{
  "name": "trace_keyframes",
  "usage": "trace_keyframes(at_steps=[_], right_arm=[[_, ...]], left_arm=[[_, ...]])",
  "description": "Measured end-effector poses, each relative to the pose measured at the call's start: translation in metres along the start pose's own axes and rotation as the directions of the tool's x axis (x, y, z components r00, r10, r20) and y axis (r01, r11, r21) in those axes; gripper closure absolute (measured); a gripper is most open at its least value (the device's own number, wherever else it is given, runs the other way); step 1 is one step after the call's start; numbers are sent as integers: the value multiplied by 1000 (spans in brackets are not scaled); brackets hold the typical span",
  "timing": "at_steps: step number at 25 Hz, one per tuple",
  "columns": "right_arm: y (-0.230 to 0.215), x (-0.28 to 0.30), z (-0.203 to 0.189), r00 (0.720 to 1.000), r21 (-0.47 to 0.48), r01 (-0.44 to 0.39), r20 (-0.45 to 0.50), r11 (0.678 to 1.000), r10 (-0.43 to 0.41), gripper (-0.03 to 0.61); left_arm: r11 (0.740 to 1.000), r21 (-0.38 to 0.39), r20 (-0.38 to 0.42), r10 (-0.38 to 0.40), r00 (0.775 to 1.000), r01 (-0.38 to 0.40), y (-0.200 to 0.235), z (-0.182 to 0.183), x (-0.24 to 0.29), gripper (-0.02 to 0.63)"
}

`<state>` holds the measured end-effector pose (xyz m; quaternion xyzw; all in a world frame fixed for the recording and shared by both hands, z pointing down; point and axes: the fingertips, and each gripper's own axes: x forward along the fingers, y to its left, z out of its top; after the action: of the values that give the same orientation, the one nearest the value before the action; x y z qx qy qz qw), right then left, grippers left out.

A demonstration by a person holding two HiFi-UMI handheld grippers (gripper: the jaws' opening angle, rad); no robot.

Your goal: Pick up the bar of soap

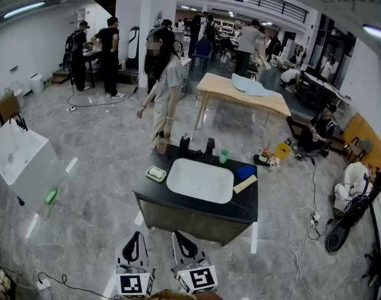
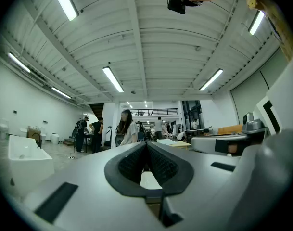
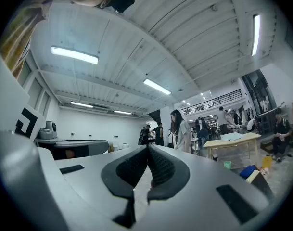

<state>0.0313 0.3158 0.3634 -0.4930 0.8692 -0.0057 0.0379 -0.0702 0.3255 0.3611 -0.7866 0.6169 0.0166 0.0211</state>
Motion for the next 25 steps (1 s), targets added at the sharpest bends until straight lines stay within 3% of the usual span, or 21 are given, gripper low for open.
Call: trace_keyframes(at_steps=[11, 25], right_arm=[[-32, -15, -3, 1000, 29, -8, 7, 1000, 8, 558], [-98, -43, -14, 999, 90, -47, 1, 995, 47, 558]], left_arm=[[999, 23, 1, 27, 1000, -27, -27, 0, 9, 603], [995, 97, -12, 22, 1000, -20, -94, -5, 39, 603]])
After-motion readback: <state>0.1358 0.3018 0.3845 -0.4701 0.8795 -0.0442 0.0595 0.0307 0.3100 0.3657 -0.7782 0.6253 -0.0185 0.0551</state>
